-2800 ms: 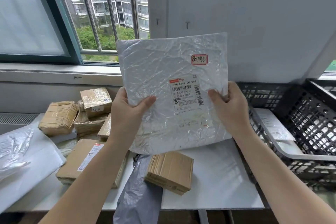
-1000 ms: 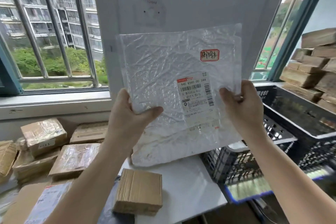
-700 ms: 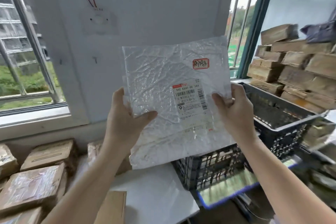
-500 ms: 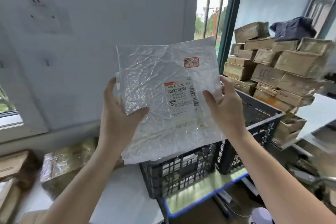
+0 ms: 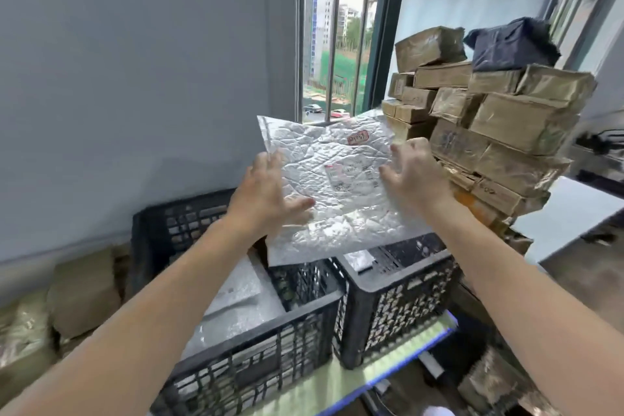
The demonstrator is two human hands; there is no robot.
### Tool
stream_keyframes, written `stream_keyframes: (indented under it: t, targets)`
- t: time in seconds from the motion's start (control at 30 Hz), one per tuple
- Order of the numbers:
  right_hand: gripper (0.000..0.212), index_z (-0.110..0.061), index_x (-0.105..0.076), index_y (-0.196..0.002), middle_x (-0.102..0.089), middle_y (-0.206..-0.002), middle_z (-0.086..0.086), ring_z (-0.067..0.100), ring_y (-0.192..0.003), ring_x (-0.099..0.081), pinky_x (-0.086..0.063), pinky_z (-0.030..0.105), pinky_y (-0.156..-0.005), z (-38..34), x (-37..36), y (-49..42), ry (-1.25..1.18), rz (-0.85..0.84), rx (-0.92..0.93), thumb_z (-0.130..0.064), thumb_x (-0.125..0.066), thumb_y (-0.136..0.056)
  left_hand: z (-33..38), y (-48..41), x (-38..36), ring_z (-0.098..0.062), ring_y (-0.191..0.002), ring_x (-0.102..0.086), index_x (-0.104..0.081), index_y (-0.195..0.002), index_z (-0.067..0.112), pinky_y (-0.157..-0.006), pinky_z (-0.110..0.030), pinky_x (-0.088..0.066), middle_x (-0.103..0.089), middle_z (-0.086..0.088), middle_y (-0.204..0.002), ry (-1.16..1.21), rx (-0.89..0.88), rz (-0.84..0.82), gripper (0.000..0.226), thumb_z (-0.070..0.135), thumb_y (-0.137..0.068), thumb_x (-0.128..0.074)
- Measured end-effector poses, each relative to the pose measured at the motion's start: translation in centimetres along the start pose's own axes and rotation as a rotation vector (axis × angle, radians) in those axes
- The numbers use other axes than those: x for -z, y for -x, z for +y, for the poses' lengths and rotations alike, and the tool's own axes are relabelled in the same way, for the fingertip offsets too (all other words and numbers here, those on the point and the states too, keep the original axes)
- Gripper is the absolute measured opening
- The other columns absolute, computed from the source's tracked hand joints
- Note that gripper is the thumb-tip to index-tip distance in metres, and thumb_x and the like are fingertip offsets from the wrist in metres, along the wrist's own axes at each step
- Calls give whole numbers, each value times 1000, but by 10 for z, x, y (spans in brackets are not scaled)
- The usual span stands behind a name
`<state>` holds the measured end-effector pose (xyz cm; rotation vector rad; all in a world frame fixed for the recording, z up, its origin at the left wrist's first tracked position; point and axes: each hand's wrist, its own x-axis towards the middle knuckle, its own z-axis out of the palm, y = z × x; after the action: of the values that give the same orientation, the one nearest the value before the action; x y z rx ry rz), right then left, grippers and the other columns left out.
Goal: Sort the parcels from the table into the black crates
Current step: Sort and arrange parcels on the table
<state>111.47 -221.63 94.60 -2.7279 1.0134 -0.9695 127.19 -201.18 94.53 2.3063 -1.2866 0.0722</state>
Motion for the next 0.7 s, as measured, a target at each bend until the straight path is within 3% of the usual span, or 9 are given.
stream_keyframes:
  t: [0.2,0.33,0.4,0.53,0.7]
  targets:
    - [49,-1,-50,-130,-40,-131,13,20,-93,-45,-44,31,-81,59,-50,-66,200,-186,17,-30,-64,-93,22,-103,-69,-29,-145,-21,-5,-157,10,-116,-47,-30,-19,-9,-161,-148,-67,-284,111,67,-81,-63]
    - [52,-2,-46,-134,-38,-134,12,26,-108,-49,-50,37,-95,87,-89,-86,302,-331,26,-23,-66,-91,38,-140,-126,-29,-141,-29,-29,-152,10,-114,-47,-35,-29,-10,-157,-244,-65,-461,103,69,-76,-64]
    - [54,-4,-47,-135,-39,-132,11,25,-108,-49,-51,36,-94,100,-110,-92,334,-384,25,-22,-69,-89,41,-152,-149,-30,-134,-36,-44,-143,7,-108,-47,-39,-37,-12,-150,-324,-17,-539,95,73,-77,-59]
    - [49,-4,-48,-131,-41,-128,11,26,-106,-48,-50,36,-91,131,-163,-100,387,-505,91,-20,-68,-90,47,-175,-192,-34,-130,-40,-42,-142,2,-104,-46,-44,-40,-18,-143,-432,103,-696,94,76,-84,-51]
    - [35,-8,-50,-121,-40,-120,10,24,-97,-47,-47,32,-71,167,-234,-105,338,-682,230,-17,-65,-91,36,-200,-247,-35,-126,-49,-54,-134,3,-103,-43,-47,-48,-16,-140,-407,242,-844,78,68,-91,-50]
